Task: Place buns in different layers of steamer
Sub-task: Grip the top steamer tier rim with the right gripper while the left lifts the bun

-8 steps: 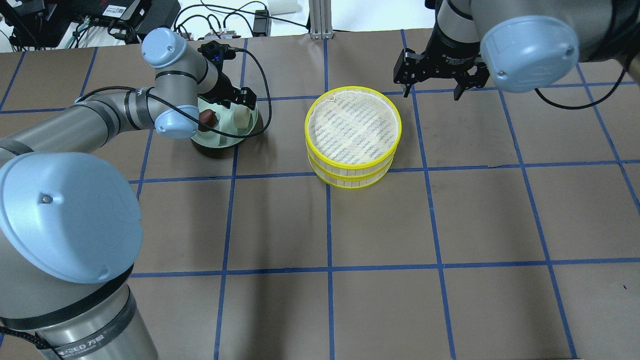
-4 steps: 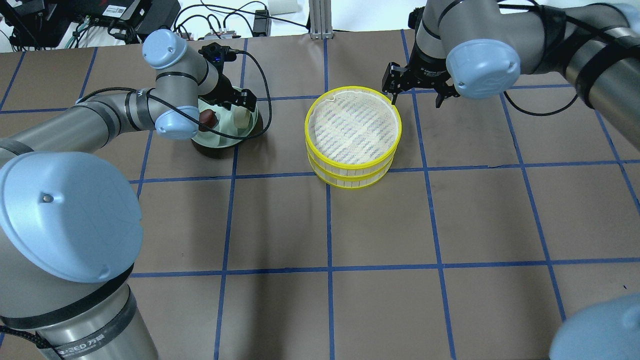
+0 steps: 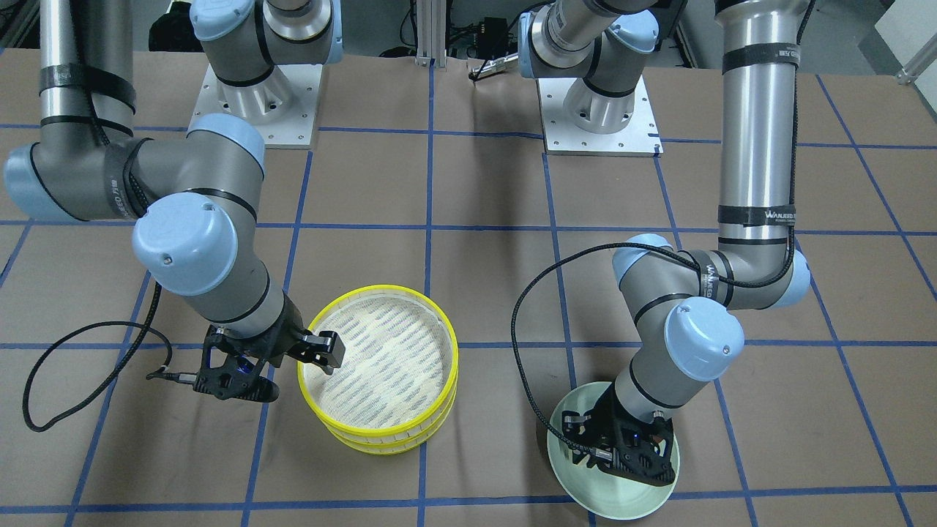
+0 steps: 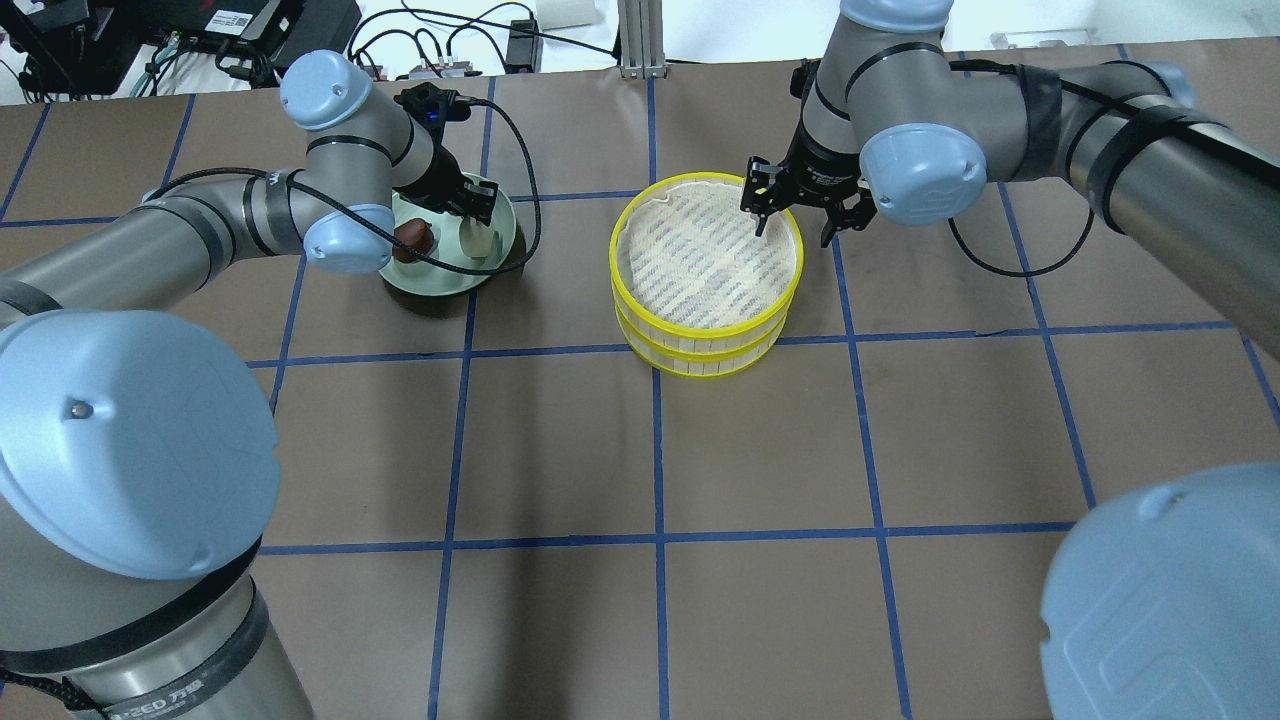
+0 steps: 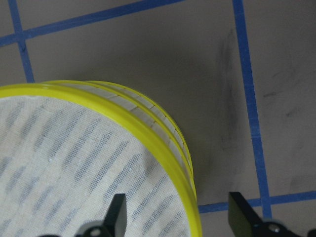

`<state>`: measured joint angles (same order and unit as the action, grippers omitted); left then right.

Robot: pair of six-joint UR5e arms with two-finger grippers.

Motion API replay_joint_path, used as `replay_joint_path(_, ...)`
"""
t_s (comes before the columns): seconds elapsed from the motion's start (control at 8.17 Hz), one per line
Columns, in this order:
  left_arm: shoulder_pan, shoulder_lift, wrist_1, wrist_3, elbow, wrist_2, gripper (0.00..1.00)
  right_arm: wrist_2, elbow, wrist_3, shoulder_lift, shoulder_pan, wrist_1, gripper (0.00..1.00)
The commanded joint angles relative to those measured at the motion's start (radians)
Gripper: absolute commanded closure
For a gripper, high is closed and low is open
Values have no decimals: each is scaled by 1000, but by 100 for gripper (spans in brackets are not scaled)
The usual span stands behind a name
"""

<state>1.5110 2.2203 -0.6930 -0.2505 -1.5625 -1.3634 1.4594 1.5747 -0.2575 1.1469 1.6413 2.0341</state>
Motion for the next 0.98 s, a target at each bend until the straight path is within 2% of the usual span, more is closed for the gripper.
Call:
replay_joint_path(0.0,0,-42,-45,13,2,-29,100,6,24,-3,-10,0,3,52)
replay_joint_path(0.12,0,-68,-92,23,7,-33,100,-4,25,-2,-10,0,2,63)
replay_joint_path(0.24,0,-103,-165,63,24,-69,100,4,27,9,-12,0,0,80)
replay_joint_path(0.37,0,-143,-237,95,38,-74,100,10,25,10,-10,0,0,89)
replay_joint_path(0.61,2,-210,-316,128,39,-79,100,16,25,26,-3,0,-27,99)
replay_joint_path(0.86,3,-254,-352,135,38,-79,100,55,8,50,38,-3,-69,100)
